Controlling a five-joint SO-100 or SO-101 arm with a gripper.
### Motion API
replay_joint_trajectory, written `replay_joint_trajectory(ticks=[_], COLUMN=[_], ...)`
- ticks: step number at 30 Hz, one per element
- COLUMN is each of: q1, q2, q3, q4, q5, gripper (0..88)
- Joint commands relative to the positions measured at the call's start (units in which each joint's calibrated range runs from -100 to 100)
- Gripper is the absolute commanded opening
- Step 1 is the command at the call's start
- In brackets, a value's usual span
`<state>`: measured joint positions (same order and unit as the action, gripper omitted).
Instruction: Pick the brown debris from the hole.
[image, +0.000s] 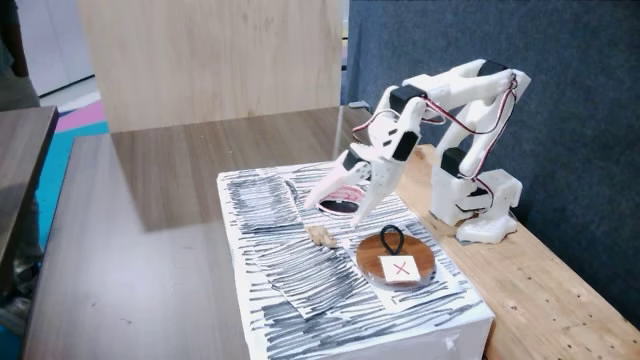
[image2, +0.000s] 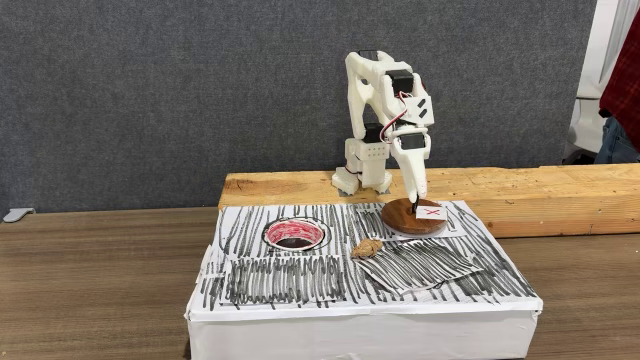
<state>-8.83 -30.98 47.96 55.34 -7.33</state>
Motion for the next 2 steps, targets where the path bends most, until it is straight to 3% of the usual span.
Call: replay_joint_trajectory(ticks=[1,2], q1=[-0.31,-0.31], q2=[-0.76,-0.68], q3=[-0.44,-0.44], q4=[0.39,0.39], q5=[-0.2,-0.2], gripper=[36.2,36.2])
